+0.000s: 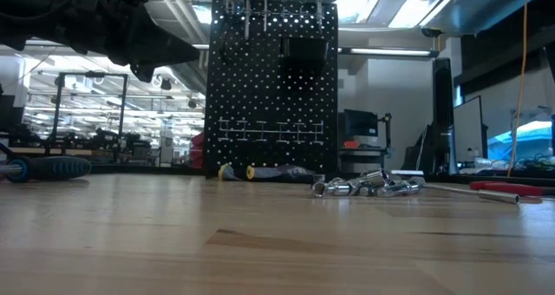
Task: Hang tools onto peg board
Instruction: Hang the black screwdriver on the pegboard, then hang the gray screwdriver on the pegboard
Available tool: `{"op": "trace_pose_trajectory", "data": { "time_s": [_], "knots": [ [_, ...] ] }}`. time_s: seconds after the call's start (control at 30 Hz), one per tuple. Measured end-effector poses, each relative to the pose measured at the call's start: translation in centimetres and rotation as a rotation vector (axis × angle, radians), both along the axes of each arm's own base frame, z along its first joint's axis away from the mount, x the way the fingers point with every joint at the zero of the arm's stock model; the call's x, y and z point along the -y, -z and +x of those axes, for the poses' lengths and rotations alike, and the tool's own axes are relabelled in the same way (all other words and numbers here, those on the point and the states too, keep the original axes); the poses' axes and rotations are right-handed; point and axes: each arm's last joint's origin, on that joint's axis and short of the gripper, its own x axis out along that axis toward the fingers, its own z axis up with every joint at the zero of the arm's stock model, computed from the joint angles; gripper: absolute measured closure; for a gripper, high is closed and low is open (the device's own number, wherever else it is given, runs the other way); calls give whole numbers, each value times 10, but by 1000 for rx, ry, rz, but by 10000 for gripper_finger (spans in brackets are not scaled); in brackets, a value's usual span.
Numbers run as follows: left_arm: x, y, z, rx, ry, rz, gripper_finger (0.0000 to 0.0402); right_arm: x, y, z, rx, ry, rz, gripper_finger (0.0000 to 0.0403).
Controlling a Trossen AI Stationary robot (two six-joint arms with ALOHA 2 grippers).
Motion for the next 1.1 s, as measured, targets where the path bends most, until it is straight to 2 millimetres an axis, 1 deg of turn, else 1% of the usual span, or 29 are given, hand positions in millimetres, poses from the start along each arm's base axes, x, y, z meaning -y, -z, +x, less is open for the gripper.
{"op": "trace_pose_trajectory", "data": {
  "time_s": [0.23, 0.43, 0.53, 0.67, 0.8, 0.87, 0.97, 1.1],
  "knots": [
    [0, 0, 0, 0, 0, 0, 399, 0, 3, 1, -12, 0, 4, 283],
    [0, 0, 0, -2, 0, 0, 399, 0, 9, 1, -54, -1, 46, 279],
    [0, 0, 0, -4, 0, 1, 399, 0, 10, 0, -61, 19, 47, 261],
    [0, 0, 0, -4, 0, 1, 399, 0, 11, 1, -70, 23, 51, 224],
    [0, 1, 0, -5, 0, 1, 399, -1, 9, -1, -66, 14, 41, 188],
    [0, 1, 0, -6, 0, 1, 399, -4, 3, -4, -56, 4, 37, 175],
    [0, 1, 0, -8, 0, 1, 399, -14, -14, -14, -9, -15, 15, 160],
    [0, 1, 0, -8, -1, -1, 399, -35, -38, -31, 23, -48, -18, 151]
  ]
}}
